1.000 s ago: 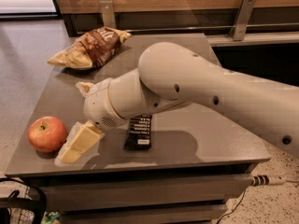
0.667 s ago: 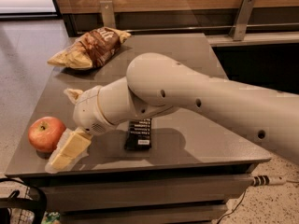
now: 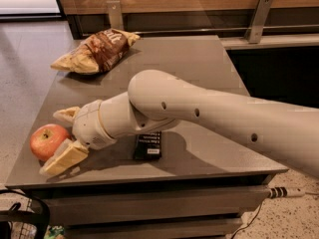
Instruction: Move apple near brown chip bag
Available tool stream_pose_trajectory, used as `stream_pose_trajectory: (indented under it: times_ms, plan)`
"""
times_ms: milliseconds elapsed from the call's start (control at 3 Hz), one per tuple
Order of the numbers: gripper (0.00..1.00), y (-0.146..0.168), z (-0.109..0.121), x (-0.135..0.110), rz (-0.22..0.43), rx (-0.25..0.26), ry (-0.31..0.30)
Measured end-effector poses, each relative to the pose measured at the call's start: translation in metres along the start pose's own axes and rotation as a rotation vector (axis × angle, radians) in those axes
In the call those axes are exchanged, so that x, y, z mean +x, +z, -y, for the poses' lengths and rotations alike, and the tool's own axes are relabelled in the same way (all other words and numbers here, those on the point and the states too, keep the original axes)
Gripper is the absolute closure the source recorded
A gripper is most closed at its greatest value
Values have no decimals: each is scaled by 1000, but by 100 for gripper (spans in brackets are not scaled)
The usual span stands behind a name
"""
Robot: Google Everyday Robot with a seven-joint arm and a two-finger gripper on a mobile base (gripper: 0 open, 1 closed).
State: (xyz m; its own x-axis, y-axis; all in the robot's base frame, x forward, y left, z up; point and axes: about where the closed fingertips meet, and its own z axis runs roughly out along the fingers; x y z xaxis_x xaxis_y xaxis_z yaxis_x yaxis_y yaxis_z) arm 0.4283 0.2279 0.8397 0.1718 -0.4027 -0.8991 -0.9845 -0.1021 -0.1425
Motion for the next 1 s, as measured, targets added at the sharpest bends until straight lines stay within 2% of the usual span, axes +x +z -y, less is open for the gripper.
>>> stream_pose_trajectory:
  times_ms: [1000]
  plan:
    - [93, 3, -4, -4, -2, -7, -8]
